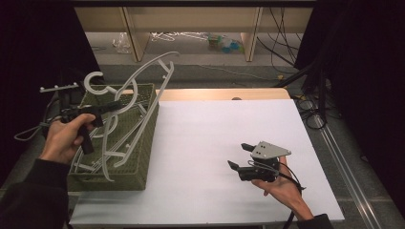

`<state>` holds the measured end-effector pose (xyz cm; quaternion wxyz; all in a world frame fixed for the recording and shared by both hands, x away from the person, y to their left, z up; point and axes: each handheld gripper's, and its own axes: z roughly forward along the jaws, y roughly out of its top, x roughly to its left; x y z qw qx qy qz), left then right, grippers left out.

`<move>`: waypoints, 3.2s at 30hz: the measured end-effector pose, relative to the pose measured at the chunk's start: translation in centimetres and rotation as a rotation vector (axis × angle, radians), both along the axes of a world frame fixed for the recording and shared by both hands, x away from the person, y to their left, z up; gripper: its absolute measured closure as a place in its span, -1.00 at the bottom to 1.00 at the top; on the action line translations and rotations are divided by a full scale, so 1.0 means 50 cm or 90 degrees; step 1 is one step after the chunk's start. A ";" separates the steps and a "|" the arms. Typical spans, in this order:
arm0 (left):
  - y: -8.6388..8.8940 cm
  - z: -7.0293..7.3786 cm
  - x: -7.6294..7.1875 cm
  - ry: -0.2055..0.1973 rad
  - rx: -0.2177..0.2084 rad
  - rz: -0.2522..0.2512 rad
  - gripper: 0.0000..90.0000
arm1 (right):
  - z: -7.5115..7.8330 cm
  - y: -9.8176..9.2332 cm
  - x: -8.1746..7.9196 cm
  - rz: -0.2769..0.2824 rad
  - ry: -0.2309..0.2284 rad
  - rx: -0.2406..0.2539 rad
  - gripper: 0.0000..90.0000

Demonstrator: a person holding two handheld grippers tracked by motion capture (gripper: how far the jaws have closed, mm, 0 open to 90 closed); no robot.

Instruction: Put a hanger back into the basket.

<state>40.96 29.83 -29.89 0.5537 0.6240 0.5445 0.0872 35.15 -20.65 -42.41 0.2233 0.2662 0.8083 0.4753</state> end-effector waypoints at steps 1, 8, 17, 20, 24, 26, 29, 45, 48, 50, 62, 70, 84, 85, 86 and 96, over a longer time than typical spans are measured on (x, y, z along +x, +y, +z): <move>0.009 0.000 0.004 -0.005 0.007 0.006 0.78 | 0.000 0.000 -0.001 0.006 0.003 -0.002 -0.44; 0.065 -0.024 0.030 -0.003 0.022 0.040 0.78 | 0.000 0.000 0.000 0.009 0.006 -0.008 -0.44; 0.119 -0.048 0.047 -0.029 0.050 0.087 0.78 | -0.001 0.003 -0.001 0.015 0.007 -0.009 -0.44; 0.130 -0.068 0.052 -0.029 0.076 0.101 0.77 | -0.002 0.004 -0.001 0.017 0.007 -0.011 -0.44; 0.144 -0.089 0.055 -0.024 0.086 0.111 0.78 | -0.005 0.006 -0.001 0.024 0.007 -0.011 -0.44; 0.153 -0.099 0.055 -0.023 0.100 0.112 0.77 | -0.006 0.007 -0.002 0.023 0.008 -0.011 -0.44; 0.162 -0.111 0.054 -0.025 0.102 0.110 0.77 | -0.006 0.006 -0.001 0.025 0.012 -0.012 -0.43; 0.183 -0.156 0.050 -0.038 0.137 0.066 0.77 | -0.007 0.004 -0.001 0.024 0.009 -0.011 -0.43; 0.178 -0.156 0.054 -0.044 0.153 0.061 0.77 | -0.008 0.004 -0.001 0.025 0.011 -0.014 -0.43; 0.177 -0.157 0.058 -0.039 0.167 0.064 0.77 | -0.008 0.004 -0.001 0.025 0.010 -0.014 -0.43; 0.199 -0.170 0.054 -0.049 0.206 0.027 0.76 | -0.007 0.002 -0.001 0.025 0.008 -0.012 -0.43; 0.201 -0.168 0.050 -0.073 0.198 -0.001 0.76 | -0.010 0.004 0.000 0.023 0.006 -0.012 -0.43; 0.196 -0.177 0.053 -0.048 0.208 -0.031 0.76 | -0.009 0.001 0.001 0.026 0.011 -0.016 -0.42; 0.197 -0.180 0.055 -0.047 0.203 -0.036 0.76 | -0.010 0.002 0.000 0.024 0.015 -0.016 -0.42; 0.195 -0.182 0.056 -0.039 0.202 -0.041 0.75 | -0.010 0.001 0.000 0.024 0.015 -0.016 -0.42; 0.167 -0.205 0.079 0.029 0.273 -0.049 0.73 | -0.010 0.000 0.001 0.024 0.014 -0.019 -0.42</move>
